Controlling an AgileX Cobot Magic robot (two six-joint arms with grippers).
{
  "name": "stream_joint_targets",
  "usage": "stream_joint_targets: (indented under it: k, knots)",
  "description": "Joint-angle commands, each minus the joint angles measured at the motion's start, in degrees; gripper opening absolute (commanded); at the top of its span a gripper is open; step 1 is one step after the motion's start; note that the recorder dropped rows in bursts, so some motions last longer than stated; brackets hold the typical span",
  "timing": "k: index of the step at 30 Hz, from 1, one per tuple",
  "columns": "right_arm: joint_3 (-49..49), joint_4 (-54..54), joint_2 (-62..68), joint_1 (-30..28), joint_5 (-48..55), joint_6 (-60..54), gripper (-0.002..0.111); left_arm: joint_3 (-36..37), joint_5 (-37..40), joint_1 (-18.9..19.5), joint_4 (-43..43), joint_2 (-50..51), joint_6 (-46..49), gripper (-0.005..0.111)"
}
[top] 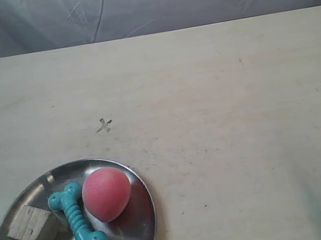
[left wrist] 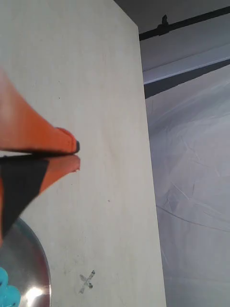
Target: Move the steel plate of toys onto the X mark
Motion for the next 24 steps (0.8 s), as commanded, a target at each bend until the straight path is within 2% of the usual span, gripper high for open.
stream_joint_targets:
  k: [1, 13, 17, 24]
  knots:
    - [0.26, 0.09, -0.36, -0.4, -0.61, -0.21, -0.001, 0.28, -0.12, 0.37, 0.17, -0.36, 0.03, 0.0]
    - [0.26, 0.09, -0.36, -0.4, -0.61, -0.21, -0.001, 0.28, -0.77, 0.37, 0.61, -0.36, 0.03, 0.0]
    - [0.26, 0.09, -0.36, -0.4, -0.61, -0.21, -0.001, 0.28, -9.27, 0.37, 7.0, -0.36, 0.03, 0.0]
    - [0.26, 0.09, -0.36, -0.4, -0.61, -0.21, -0.001, 0.28, -22.2, 0.37, 7.31, -0.36, -0.12, 0.0]
